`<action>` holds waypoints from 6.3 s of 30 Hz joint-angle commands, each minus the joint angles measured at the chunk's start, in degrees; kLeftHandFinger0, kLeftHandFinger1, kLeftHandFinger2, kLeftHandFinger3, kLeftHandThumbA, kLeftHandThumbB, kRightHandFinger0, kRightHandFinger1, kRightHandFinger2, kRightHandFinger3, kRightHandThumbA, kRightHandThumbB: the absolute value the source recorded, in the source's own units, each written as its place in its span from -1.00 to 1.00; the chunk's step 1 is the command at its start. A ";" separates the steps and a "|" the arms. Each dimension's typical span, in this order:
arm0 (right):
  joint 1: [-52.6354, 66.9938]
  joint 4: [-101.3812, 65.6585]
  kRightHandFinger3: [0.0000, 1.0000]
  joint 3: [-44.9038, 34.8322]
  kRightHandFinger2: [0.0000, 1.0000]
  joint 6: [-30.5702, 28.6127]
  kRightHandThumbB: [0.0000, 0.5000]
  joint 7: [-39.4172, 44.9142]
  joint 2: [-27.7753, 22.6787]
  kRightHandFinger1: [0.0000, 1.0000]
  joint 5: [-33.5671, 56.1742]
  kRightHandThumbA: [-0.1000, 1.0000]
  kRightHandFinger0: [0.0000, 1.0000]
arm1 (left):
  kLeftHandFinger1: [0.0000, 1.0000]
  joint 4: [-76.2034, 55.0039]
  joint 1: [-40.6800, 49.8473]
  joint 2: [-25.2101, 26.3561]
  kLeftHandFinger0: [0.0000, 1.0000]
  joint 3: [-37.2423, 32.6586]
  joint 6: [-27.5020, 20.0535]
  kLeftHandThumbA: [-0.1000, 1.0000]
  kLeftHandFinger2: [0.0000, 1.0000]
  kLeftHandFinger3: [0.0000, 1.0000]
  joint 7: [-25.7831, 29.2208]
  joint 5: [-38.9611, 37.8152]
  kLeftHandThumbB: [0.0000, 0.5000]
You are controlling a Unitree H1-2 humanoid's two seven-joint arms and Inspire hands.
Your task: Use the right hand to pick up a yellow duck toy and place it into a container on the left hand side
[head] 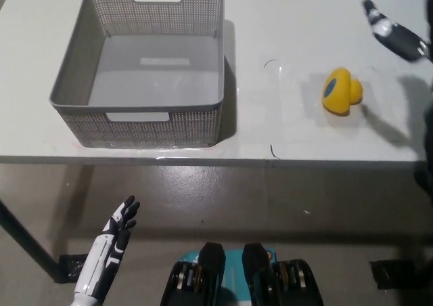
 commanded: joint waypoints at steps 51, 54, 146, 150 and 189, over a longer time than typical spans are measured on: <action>-30.13 55.40 1.00 23.74 1.00 13.03 0.87 27.54 -1.43 1.00 2.37 1.00 1.00 | 1.00 -5.23 1.84 1.06 1.00 3.77 -1.74 1.00 1.00 1.00 0.07 1.24 -0.73; -30.13 56.72 1.00 24.13 1.00 12.68 0.79 26.97 -0.79 1.00 2.20 1.00 1.00 | 1.00 -5.38 1.83 1.22 1.00 3.87 -1.57 1.00 1.00 1.00 0.02 1.34 -0.71; -38.07 35.18 0.88 16.73 0.74 1.37 -0.12 -18.80 15.08 -0.15 5.06 -1.00 -1.00 | 1.00 -7.88 1.84 3.88 1.00 9.70 -0.42 1.00 1.00 1.00 -0.49 -1.30 -0.99; -39.73 38.25 0.84 16.53 0.75 1.04 -0.08 -20.67 19.25 -0.24 5.55 -1.00 -1.00 | 1.00 -7.60 1.65 3.55 1.00 8.88 -0.18 1.00 1.00 1.00 -0.67 -0.75 -0.98; -31.97 15.33 1.00 12.94 1.00 0.37 0.41 -11.60 13.17 1.00 7.79 1.00 1.00 | 1.00 -7.69 -0.50 3.79 1.00 6.19 0.47 1.00 1.00 1.00 -1.67 0.98 -1.00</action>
